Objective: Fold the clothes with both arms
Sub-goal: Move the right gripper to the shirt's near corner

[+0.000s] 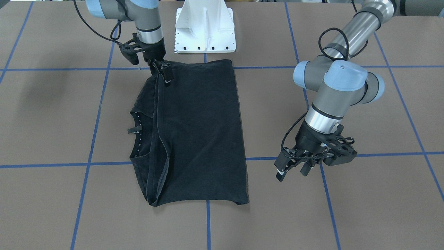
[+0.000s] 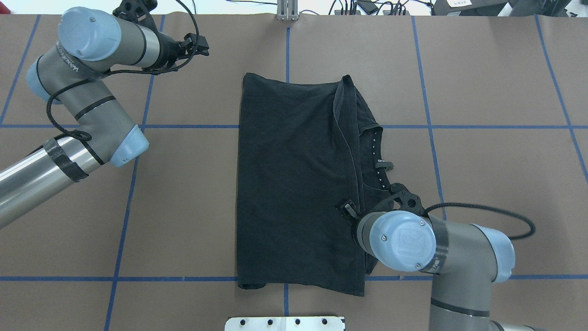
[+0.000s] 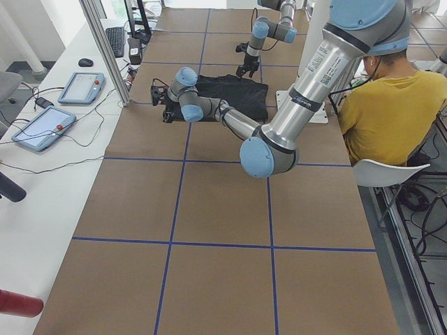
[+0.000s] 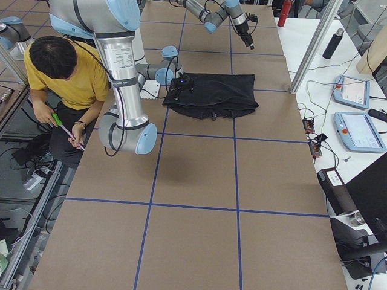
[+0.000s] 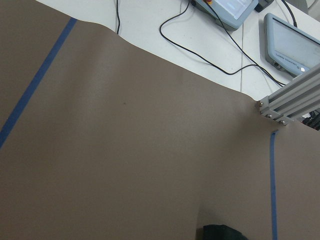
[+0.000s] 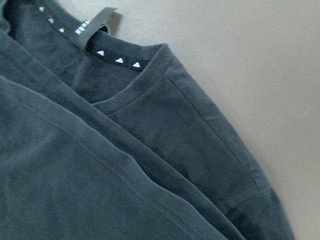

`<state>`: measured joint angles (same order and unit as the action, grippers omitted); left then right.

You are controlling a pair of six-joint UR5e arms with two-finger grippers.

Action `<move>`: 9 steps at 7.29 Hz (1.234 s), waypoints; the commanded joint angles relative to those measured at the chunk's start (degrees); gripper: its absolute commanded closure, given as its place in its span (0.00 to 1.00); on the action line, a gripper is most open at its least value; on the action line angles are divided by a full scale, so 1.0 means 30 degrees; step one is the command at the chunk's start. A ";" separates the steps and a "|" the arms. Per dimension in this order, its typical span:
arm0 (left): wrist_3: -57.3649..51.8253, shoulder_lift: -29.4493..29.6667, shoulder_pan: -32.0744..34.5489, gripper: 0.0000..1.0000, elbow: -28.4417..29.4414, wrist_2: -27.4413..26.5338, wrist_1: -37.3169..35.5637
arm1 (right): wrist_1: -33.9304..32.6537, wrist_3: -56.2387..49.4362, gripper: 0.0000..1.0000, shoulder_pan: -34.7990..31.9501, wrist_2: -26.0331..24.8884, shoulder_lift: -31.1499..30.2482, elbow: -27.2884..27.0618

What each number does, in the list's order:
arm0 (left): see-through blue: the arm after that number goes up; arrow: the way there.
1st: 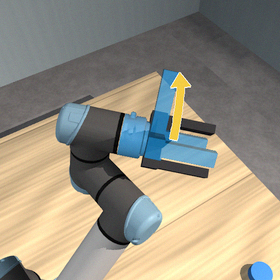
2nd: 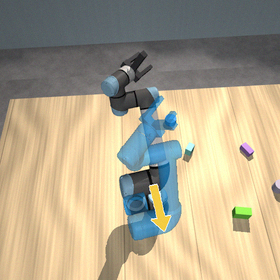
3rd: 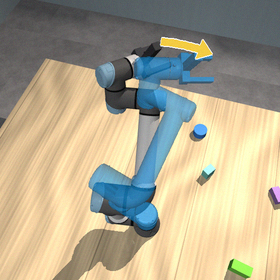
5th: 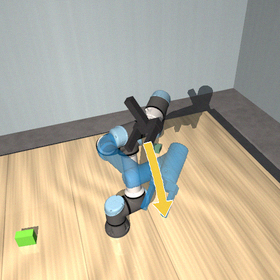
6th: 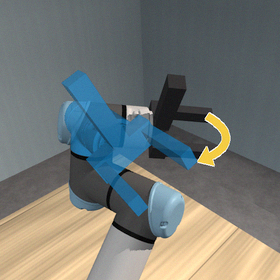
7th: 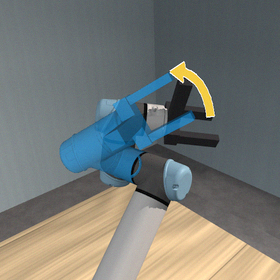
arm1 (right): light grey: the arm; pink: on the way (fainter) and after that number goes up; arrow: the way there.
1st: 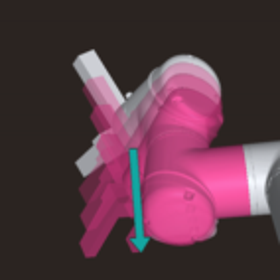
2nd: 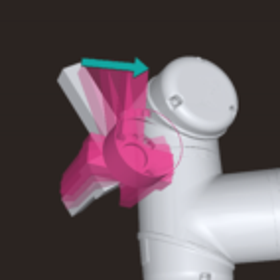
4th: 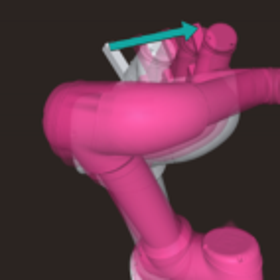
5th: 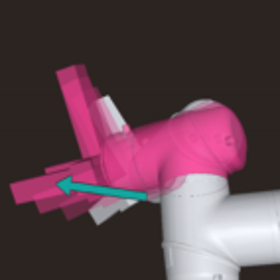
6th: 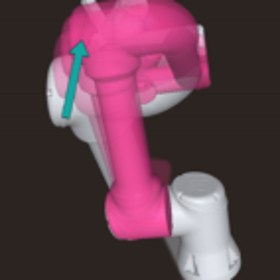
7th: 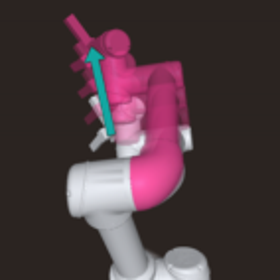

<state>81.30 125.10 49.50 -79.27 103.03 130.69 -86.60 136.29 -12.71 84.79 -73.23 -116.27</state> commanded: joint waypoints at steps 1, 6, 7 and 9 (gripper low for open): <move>0.0000 -0.0041 -0.0007 0.00 -0.0003 -0.0036 0.0000 | 0.1211 0.2525 0.01 0.1332 -0.1801 -0.1076 -0.0178; 0.0000 -0.0070 -0.0007 0.00 -0.0120 -0.0036 0.0000 | 0.1211 0.2675 0.12 0.2537 -0.2452 -0.1458 0.0291; 0.0000 -0.0128 -0.0007 0.00 -0.0120 -0.0036 0.0000 | 0.1211 0.2559 0.23 0.2537 -0.2452 -0.1458 0.0291; 0.0000 -0.0129 -0.0007 0.00 -0.0120 -0.0036 0.0000 | 0.1211 0.2470 0.26 0.2479 -0.2423 -0.1429 0.0321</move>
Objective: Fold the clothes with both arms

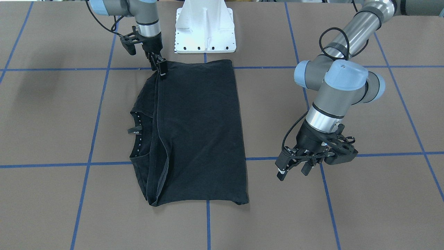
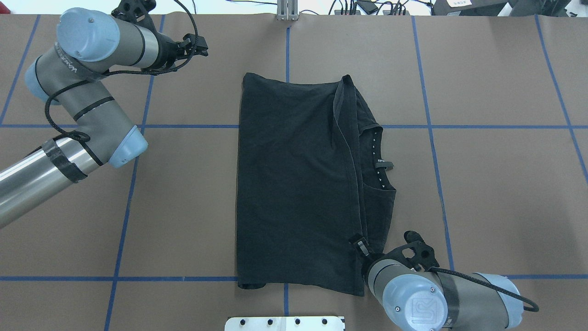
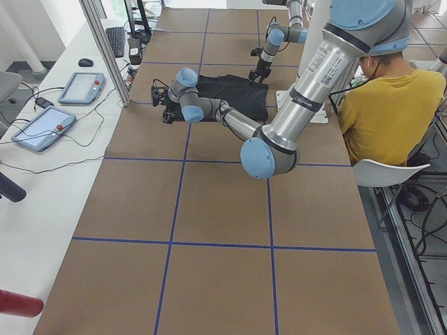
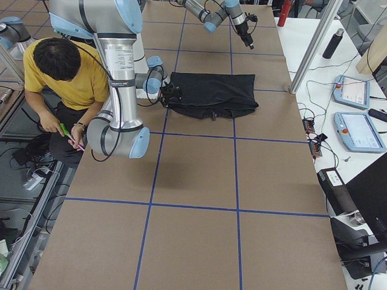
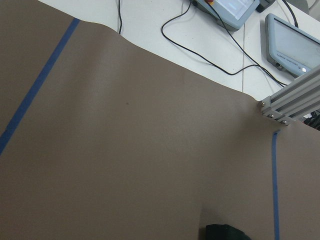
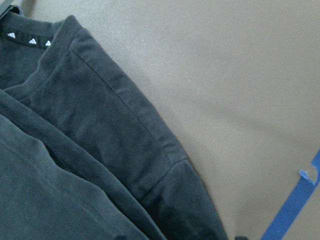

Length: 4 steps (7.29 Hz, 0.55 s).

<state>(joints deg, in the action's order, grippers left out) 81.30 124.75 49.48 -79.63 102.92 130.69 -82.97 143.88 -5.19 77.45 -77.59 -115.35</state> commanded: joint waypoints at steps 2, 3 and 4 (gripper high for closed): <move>0.0000 -0.0127 0.0000 0.00 -0.0029 0.0000 0.0000 | 0.0000 -0.0497 0.26 -0.0173 0.0052 0.0023 0.0130; 0.0000 -0.0128 0.0000 0.00 -0.0029 0.0000 0.0000 | 0.0029 -0.0470 0.26 -0.0173 0.0082 -0.0006 0.0276; 0.0000 -0.0128 0.0000 0.00 -0.0029 0.0000 0.0000 | 0.0030 -0.0470 0.32 -0.0173 0.0082 0.0022 0.0278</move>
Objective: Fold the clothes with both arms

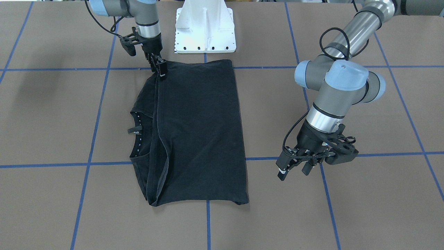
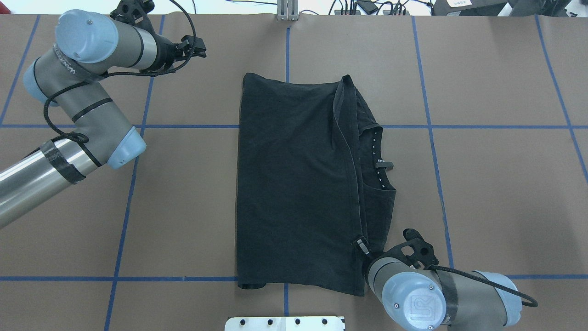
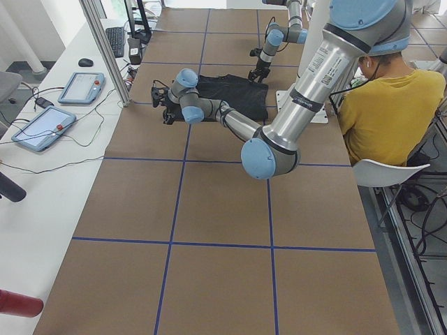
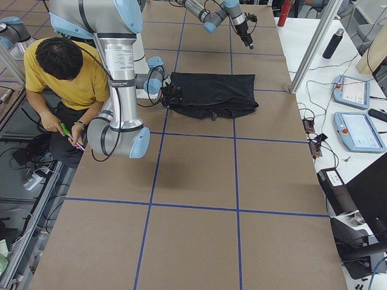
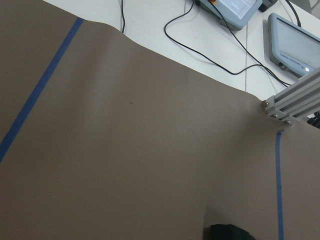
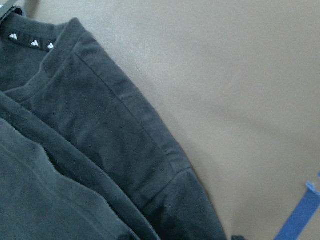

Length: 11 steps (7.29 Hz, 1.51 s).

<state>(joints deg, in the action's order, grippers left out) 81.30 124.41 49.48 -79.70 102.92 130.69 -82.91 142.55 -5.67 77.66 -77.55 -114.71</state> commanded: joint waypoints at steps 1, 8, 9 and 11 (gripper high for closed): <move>0.0000 -0.0015 0.0000 0.00 -0.0035 0.0000 0.0000 | -0.0020 -0.0026 0.50 0.0014 0.0012 -0.0019 0.0063; 0.0000 -0.0015 0.0000 0.00 -0.0035 0.0000 0.0000 | 0.0009 -0.0611 1.00 -0.0308 0.0246 0.0068 -0.0199; 0.0000 -0.0015 0.0000 0.00 -0.0035 0.0000 0.0000 | 0.0009 -0.0728 1.00 -0.0337 0.0304 0.0068 -0.0288; 0.0000 -0.0015 0.0000 0.00 -0.0035 0.0000 0.0000 | 0.0009 -0.0788 1.00 -0.0367 0.0334 0.0039 -0.0347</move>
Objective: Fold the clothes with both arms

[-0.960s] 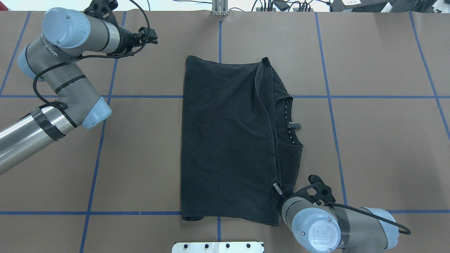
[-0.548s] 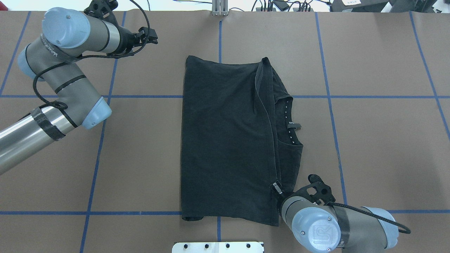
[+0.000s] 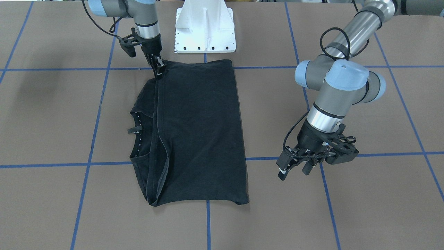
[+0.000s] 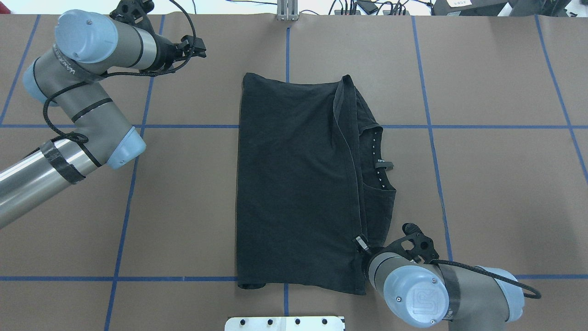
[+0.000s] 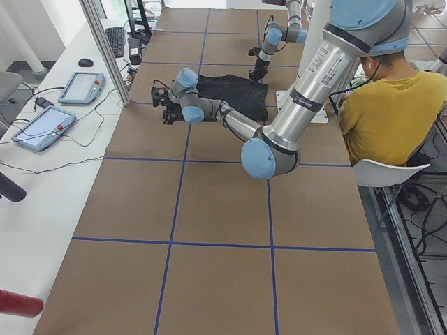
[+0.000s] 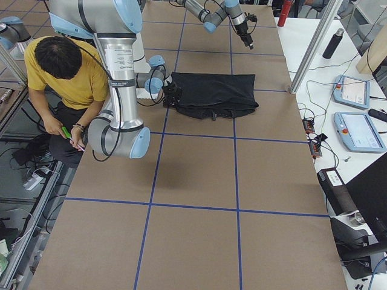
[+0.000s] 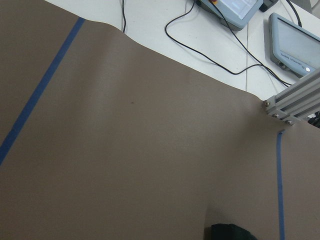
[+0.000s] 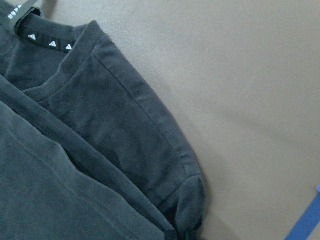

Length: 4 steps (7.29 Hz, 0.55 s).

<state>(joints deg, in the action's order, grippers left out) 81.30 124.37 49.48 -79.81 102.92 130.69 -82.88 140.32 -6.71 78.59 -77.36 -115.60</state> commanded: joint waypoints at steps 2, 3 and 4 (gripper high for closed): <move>0.0000 -0.0001 0.0000 0.00 0.0000 0.0000 0.0000 | -0.0029 -0.0101 1.00 -0.0106 0.0371 -0.0083 -0.0457; 0.0029 -0.0030 0.0000 0.00 -0.0406 0.0029 0.0000 | -0.0087 -0.0247 1.00 -0.0310 0.0606 -0.0199 -0.0721; 0.0552 -0.0581 -0.0029 0.00 -0.1338 0.0088 0.0000 | -0.0175 -0.0538 1.00 -0.0254 0.0638 -0.0664 -0.1303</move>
<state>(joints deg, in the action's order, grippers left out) 81.74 123.89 49.46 -81.32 103.02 130.70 -83.14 139.53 -7.38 80.10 -78.16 -117.82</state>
